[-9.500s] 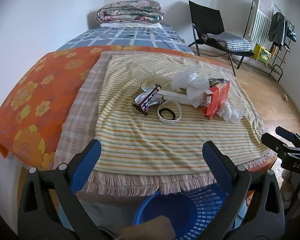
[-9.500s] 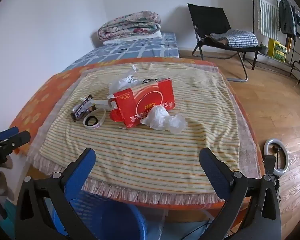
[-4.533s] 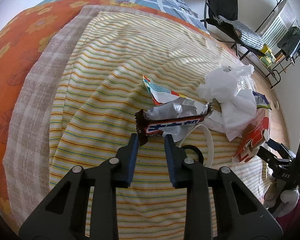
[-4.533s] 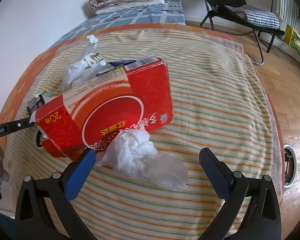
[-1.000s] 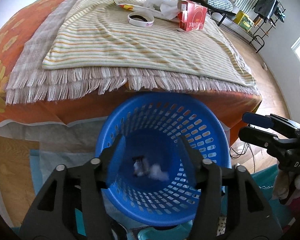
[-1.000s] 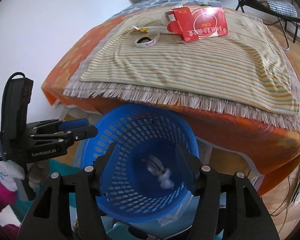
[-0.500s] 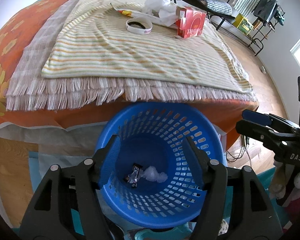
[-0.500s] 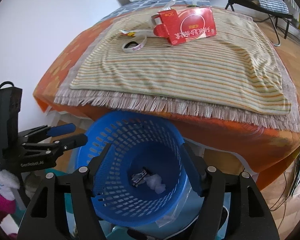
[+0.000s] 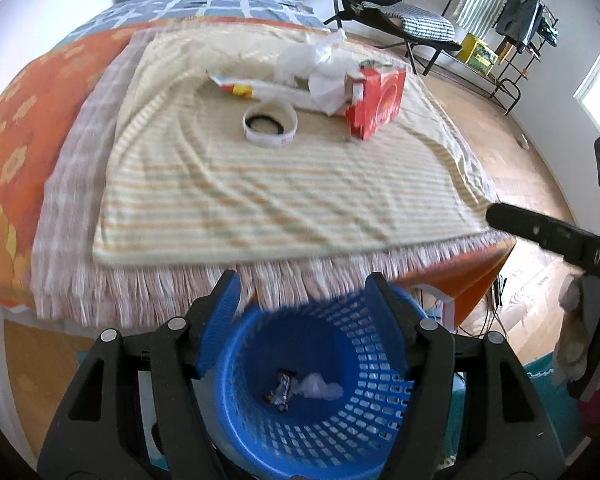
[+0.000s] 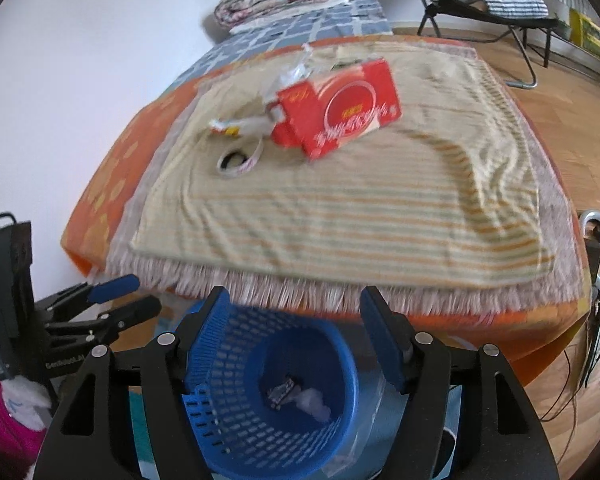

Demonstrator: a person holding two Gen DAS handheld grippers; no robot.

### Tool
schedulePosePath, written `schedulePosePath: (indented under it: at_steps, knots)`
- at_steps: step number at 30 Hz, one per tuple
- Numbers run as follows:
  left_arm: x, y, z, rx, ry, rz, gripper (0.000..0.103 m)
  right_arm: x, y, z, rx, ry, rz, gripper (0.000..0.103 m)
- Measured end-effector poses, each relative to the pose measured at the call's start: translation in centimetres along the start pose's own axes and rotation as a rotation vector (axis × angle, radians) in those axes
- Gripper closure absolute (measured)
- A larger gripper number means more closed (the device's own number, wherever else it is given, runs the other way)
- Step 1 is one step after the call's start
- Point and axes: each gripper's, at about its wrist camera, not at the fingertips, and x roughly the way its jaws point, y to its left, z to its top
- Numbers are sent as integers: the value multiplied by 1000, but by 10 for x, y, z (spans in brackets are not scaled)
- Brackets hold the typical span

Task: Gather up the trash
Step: 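Move both tools back over the towel toward the red tissue box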

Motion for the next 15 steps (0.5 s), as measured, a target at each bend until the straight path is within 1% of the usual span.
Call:
schedulePosePath:
  at_steps: [9, 15]
  knots:
    - [12, 6, 38, 38, -3, 15, 37, 0, -10, 70, 61, -67, -55, 36]
    - [25, 20, 57, 16, 8, 10, 37, 22, -22, 115, 168, -58, -52, 36]
